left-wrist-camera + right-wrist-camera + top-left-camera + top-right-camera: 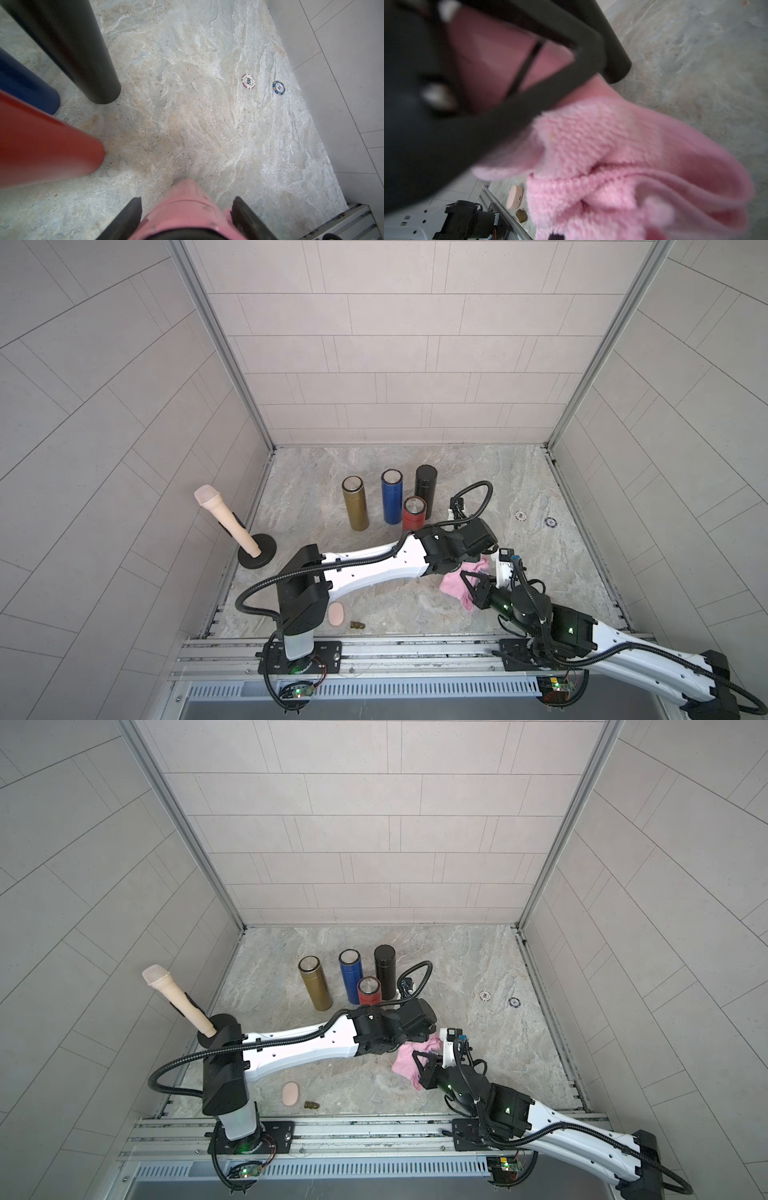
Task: Wipe the surface of the thermos
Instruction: Wipe the dirt from the surface of the thermos.
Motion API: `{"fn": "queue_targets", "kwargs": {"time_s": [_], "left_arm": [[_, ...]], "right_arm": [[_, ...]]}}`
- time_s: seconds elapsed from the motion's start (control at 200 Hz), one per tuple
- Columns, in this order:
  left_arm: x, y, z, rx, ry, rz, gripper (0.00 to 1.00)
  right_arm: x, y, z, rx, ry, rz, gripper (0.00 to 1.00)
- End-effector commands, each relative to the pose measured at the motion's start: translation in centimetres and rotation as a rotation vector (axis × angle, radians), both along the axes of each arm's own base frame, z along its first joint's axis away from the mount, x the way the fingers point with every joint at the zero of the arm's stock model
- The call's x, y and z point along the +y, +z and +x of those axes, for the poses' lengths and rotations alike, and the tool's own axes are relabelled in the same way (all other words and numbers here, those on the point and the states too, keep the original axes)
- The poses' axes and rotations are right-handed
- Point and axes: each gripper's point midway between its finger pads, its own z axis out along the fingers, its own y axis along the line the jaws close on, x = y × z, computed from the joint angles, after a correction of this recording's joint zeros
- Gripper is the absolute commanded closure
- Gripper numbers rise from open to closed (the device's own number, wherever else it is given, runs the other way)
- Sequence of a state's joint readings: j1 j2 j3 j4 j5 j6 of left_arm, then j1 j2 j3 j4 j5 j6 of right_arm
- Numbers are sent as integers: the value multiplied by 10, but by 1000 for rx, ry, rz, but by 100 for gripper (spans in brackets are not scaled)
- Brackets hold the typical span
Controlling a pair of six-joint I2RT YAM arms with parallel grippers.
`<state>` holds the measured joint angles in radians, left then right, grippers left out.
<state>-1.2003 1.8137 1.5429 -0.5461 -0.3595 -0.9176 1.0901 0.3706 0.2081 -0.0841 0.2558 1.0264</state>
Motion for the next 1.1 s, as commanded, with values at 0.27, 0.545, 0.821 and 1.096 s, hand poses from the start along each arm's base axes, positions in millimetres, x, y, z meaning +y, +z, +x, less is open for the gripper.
{"fn": "queue_targets", "kwargs": {"time_s": [0.27, 0.545, 0.821, 1.096], "left_arm": [[1, 8, 3, -21, 14, 3, 100], [-3, 18, 5, -58, -127, 90, 100], [19, 36, -10, -135, -483, 243, 100], [32, 40, -37, -319, -768, 115, 100]], "right_arm": [[-11, -38, -3, 144, -59, -29, 100], [-59, -84, -12, 262, -206, -55, 100], [-65, -74, -1, 328, -195, -99, 100], [-45, -28, 34, 280, -81, 128, 100]]}}
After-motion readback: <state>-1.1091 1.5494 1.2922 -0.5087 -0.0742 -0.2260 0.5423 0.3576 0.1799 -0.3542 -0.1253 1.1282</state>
